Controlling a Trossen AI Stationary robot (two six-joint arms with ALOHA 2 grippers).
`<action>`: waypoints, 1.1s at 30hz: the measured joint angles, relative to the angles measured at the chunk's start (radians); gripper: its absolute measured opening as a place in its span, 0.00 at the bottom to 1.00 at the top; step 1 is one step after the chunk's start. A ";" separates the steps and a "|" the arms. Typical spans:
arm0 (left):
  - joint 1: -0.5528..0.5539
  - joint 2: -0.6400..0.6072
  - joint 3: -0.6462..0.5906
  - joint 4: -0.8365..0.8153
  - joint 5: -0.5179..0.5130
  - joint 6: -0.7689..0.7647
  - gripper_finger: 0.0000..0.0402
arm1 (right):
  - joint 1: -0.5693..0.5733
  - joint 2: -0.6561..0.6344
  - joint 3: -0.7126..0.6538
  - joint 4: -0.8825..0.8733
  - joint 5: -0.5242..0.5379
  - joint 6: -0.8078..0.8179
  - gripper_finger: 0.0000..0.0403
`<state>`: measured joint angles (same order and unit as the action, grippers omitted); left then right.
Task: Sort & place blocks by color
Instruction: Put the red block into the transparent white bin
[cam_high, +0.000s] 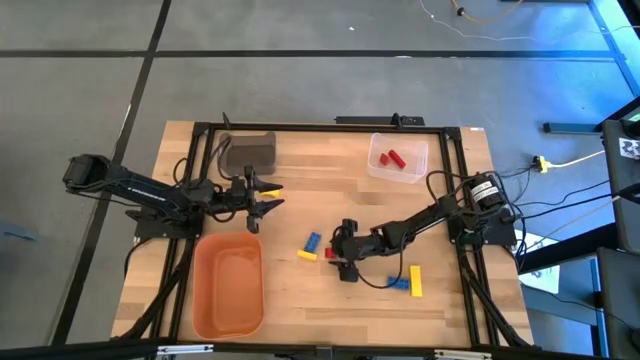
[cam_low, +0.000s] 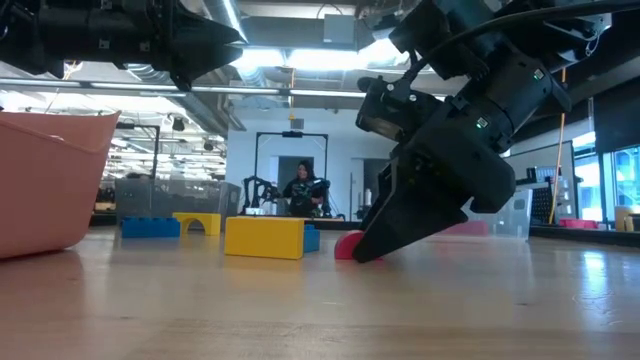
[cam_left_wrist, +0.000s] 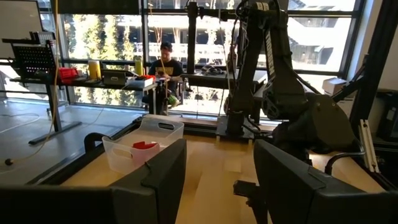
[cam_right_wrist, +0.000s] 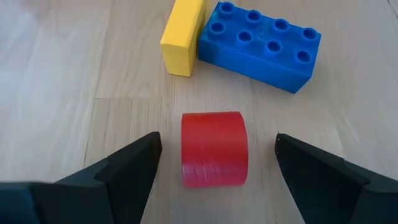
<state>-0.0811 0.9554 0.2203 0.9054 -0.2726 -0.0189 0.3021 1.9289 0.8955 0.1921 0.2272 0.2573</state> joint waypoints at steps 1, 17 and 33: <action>0.000 0.000 0.000 0.000 0.000 0.000 0.45 | 0.000 0.000 0.000 0.000 -0.001 0.000 0.80; 0.000 0.000 0.000 0.000 0.000 -0.002 0.45 | -0.003 0.001 -0.001 0.000 -0.017 0.023 0.78; -0.001 0.000 0.000 -0.020 0.003 -0.029 0.45 | -0.011 0.003 -0.003 0.024 -0.016 0.041 0.62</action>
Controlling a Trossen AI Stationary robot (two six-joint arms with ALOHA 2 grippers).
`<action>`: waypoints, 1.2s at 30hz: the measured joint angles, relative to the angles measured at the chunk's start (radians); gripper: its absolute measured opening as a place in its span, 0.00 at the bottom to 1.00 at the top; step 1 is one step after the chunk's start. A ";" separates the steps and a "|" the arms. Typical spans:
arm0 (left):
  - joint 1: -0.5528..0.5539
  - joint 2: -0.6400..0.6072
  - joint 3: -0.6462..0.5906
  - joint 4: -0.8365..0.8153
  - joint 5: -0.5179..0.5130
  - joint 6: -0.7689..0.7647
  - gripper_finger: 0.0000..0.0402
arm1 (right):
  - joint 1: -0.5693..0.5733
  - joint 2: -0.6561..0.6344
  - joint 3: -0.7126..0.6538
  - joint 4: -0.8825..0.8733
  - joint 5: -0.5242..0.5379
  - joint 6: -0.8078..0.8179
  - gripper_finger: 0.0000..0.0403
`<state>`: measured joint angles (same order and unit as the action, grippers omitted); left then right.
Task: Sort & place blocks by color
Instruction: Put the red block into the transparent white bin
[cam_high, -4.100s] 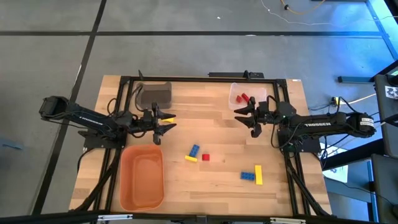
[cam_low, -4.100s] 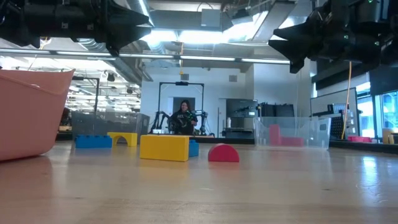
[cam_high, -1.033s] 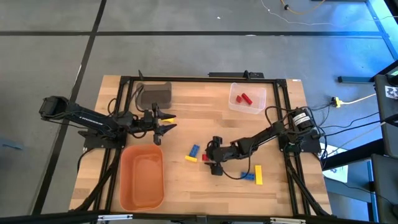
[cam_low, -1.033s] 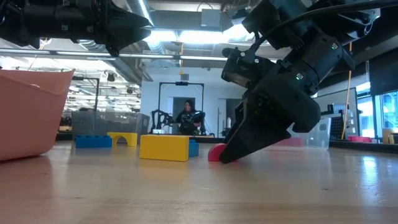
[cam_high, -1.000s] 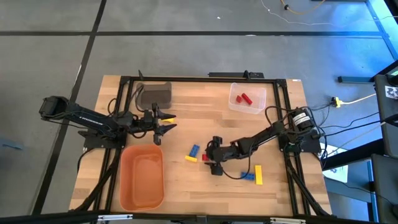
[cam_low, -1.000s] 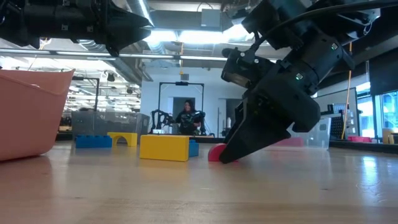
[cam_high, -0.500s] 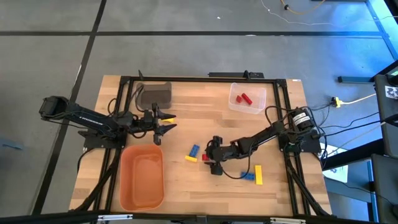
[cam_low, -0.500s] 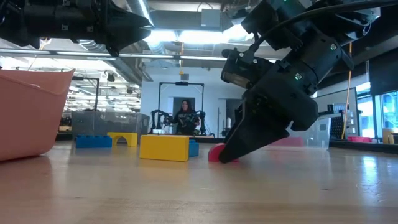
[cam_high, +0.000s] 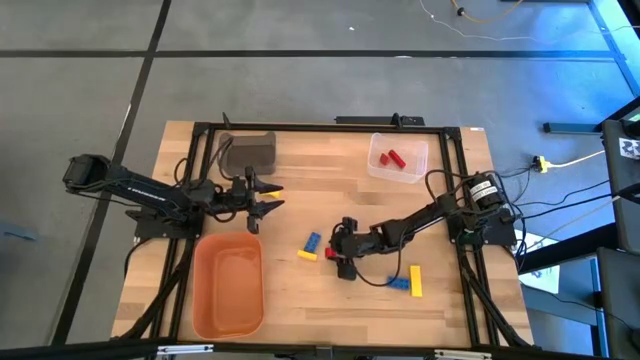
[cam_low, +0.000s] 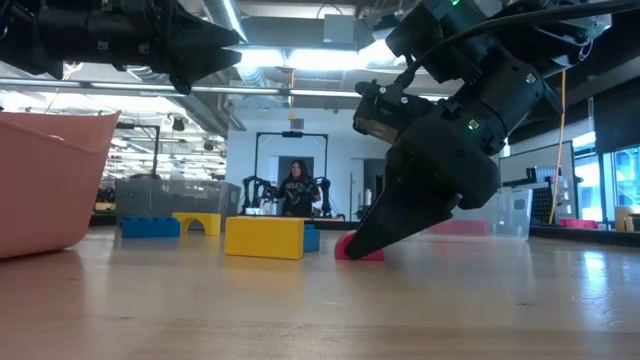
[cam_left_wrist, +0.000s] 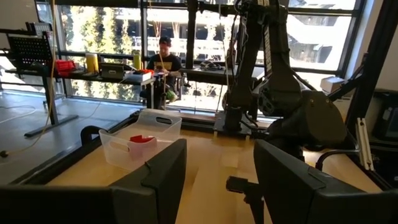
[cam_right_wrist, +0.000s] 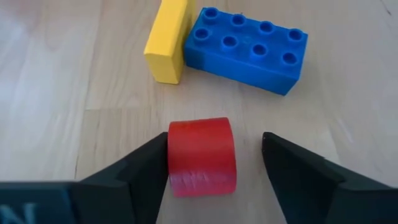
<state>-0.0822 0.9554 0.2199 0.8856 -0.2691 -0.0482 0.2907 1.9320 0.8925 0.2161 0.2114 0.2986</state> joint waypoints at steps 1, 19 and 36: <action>0.001 0.000 0.000 0.000 0.000 -0.001 0.45 | 0.000 0.000 0.000 0.000 0.000 0.000 0.61; 0.000 0.000 0.000 0.001 -0.006 -0.001 0.45 | -0.006 -0.046 -0.002 -0.074 -0.003 -0.067 0.32; 0.001 0.000 0.000 -0.002 -0.003 -0.027 0.45 | -0.097 -0.819 -0.441 0.074 0.434 -0.182 0.32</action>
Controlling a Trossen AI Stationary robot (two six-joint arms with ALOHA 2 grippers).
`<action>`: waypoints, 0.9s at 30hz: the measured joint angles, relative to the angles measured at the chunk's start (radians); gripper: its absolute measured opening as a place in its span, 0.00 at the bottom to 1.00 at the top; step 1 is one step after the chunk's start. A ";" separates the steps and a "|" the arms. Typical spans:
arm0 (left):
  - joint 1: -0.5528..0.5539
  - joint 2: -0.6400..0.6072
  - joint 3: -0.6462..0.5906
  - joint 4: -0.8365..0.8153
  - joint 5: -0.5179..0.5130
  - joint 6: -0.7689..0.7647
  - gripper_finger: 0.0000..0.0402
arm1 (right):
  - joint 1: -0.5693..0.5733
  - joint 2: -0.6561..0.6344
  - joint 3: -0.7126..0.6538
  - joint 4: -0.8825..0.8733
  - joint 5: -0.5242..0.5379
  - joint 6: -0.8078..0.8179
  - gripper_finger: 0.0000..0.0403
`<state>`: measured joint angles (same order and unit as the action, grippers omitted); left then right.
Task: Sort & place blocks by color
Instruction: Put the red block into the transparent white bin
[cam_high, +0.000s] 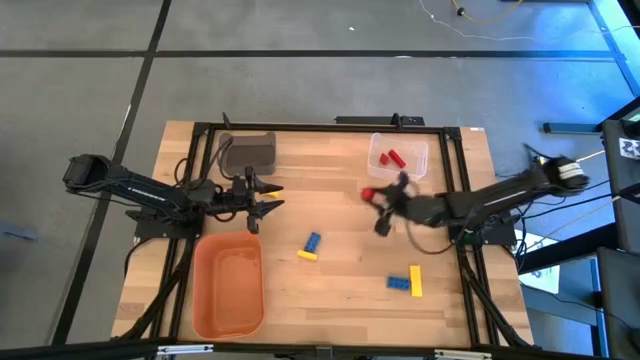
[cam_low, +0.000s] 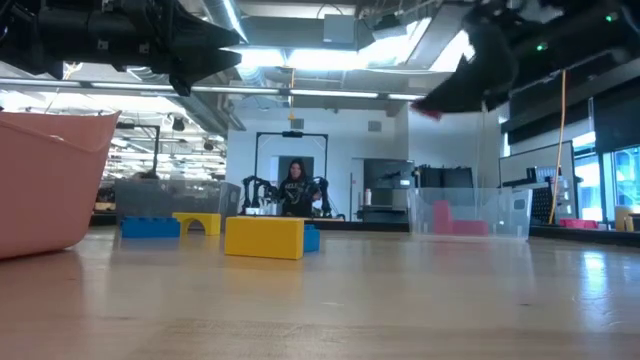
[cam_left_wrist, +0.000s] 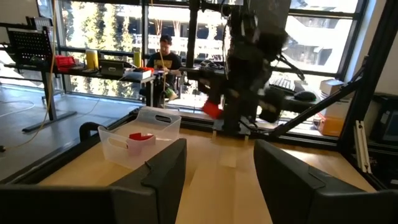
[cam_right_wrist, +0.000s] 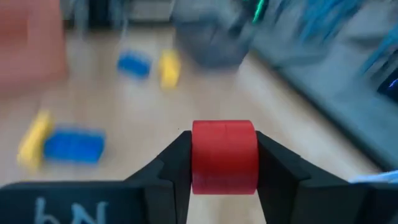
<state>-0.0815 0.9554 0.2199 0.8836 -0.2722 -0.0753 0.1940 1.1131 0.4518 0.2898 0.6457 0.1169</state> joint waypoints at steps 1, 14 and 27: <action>0.000 0.000 0.000 0.000 0.000 0.000 0.45 | -0.019 -0.051 -0.045 0.069 0.020 -0.018 0.32; 0.001 0.000 0.000 0.003 -0.005 0.005 0.45 | -0.179 -0.369 -0.289 0.374 0.147 -0.043 0.32; 0.001 0.000 0.000 0.008 -0.037 0.007 0.45 | -0.448 -0.328 -0.011 -0.488 0.120 0.367 0.32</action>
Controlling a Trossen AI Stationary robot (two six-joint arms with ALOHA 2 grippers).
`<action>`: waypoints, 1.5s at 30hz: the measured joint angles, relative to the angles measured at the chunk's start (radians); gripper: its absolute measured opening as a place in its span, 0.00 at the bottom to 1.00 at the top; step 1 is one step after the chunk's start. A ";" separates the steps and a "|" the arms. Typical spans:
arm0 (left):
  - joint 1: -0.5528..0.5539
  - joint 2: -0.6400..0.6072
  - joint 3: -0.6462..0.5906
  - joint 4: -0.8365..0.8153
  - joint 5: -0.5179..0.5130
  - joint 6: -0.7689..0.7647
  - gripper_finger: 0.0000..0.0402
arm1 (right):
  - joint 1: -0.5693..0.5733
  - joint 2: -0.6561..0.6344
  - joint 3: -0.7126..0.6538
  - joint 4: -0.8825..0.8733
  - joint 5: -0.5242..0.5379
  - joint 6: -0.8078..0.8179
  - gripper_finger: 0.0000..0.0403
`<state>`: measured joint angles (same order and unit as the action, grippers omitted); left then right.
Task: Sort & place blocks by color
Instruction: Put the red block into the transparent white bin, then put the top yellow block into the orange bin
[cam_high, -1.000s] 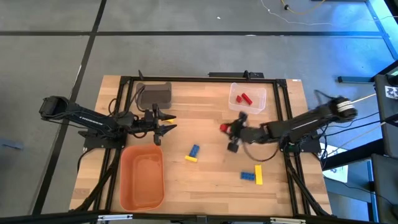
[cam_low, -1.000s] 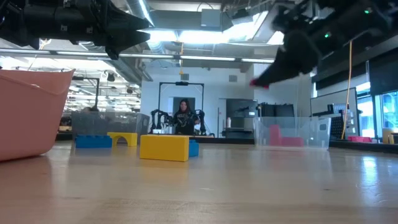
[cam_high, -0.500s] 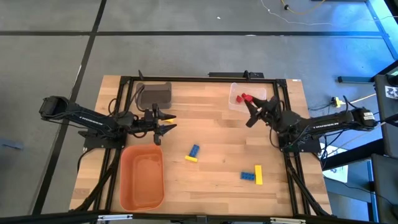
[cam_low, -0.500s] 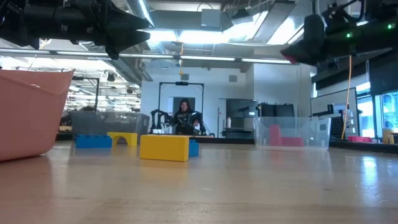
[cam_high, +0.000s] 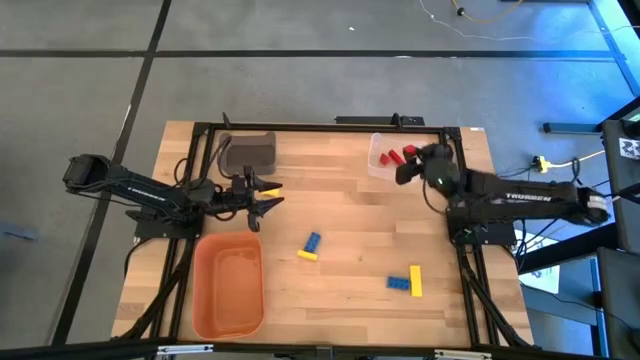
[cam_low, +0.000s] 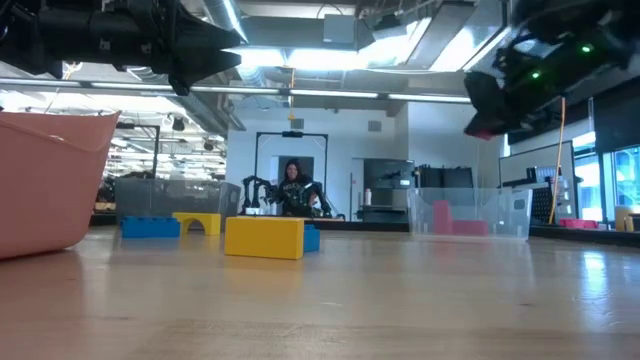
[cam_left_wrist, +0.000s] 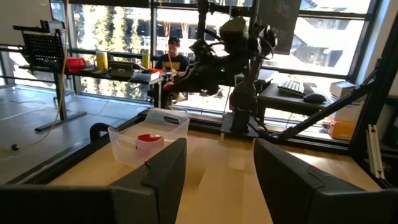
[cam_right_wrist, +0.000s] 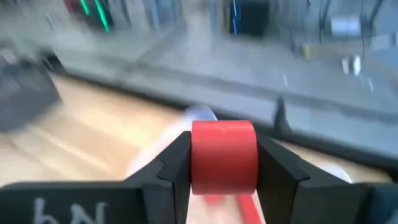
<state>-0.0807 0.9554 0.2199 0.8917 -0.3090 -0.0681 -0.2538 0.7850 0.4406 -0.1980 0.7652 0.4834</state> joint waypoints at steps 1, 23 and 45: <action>0.000 0.000 0.000 0.000 -0.004 0.000 0.45 | -0.050 0.023 0.042 -0.086 -0.051 0.010 0.32; 0.000 0.000 0.000 0.000 -0.020 0.026 0.45 | -0.502 0.566 0.223 -0.199 -0.717 -0.117 0.38; 0.000 0.000 0.000 -0.010 -0.014 0.019 0.45 | -0.289 0.244 0.002 0.233 -0.891 -0.268 0.60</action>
<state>-0.0811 0.9554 0.2199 0.8814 -0.3233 -0.0496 -0.5431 1.0293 0.4430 0.0346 -0.1256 0.2157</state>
